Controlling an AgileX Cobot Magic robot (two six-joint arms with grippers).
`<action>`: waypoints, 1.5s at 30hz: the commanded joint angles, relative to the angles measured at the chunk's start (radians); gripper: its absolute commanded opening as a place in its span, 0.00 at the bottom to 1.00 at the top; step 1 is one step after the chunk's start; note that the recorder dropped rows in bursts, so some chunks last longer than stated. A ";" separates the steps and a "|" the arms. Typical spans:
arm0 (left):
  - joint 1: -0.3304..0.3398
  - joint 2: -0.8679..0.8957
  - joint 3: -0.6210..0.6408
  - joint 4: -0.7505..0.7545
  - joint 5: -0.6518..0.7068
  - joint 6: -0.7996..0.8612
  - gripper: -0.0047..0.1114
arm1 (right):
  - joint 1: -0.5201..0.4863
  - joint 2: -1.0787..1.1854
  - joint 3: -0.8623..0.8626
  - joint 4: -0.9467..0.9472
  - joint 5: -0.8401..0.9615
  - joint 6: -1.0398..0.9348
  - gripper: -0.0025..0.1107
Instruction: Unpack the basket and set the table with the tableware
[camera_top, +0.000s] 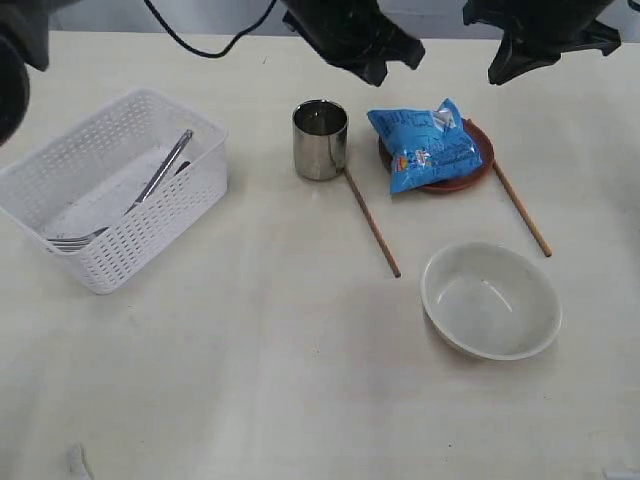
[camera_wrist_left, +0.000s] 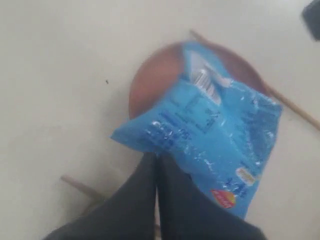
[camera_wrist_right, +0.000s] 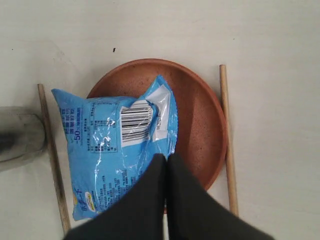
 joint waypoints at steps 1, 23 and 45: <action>-0.034 0.046 -0.005 0.042 -0.024 0.066 0.04 | -0.003 -0.009 0.000 -0.003 -0.020 -0.014 0.02; -0.147 0.104 -0.005 0.324 0.003 0.038 0.04 | -0.003 -0.009 0.000 0.019 -0.012 -0.014 0.02; -0.145 0.044 -0.005 0.234 -0.045 0.049 0.04 | -0.001 -0.005 0.000 0.049 -0.016 -0.020 0.02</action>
